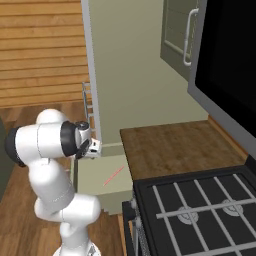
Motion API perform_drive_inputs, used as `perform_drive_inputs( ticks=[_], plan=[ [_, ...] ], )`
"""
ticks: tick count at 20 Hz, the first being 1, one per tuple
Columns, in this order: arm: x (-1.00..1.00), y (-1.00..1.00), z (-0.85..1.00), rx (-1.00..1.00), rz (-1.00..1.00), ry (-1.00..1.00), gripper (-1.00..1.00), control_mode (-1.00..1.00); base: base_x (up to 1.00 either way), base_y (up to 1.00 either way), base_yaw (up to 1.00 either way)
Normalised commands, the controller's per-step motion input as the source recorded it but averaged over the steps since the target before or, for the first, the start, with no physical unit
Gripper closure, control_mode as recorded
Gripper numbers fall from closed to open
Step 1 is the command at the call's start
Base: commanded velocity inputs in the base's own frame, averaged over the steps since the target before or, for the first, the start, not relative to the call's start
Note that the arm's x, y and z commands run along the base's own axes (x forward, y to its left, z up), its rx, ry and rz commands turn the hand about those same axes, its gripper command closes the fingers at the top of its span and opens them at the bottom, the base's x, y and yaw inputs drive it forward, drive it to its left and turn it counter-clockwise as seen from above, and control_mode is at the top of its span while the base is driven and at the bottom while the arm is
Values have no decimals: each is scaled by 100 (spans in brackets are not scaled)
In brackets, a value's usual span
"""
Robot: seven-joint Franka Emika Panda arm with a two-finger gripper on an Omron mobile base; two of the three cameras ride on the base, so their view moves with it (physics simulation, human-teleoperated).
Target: Take a straw from the drawer in front and place it inside the glass cup on the dining counter.
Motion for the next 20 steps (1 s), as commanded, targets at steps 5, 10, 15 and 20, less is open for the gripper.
perform_drive_inputs(
  ticks=[5, 10, 15, 20],
  plan=[
    [28, 0, -45, 0, 0, 0, -100, -100, 0, 0, 0],
    [34, 0, -60, 0, 0, 2, -100, -100, 0, 0, 0],
    [13, 6, -53, 0, 1, 5, -100, -100, 0, 0, 0],
    [-4, 59, -33, 4, 6, 4, -100, -100, 0, 0, 0]
  ],
)
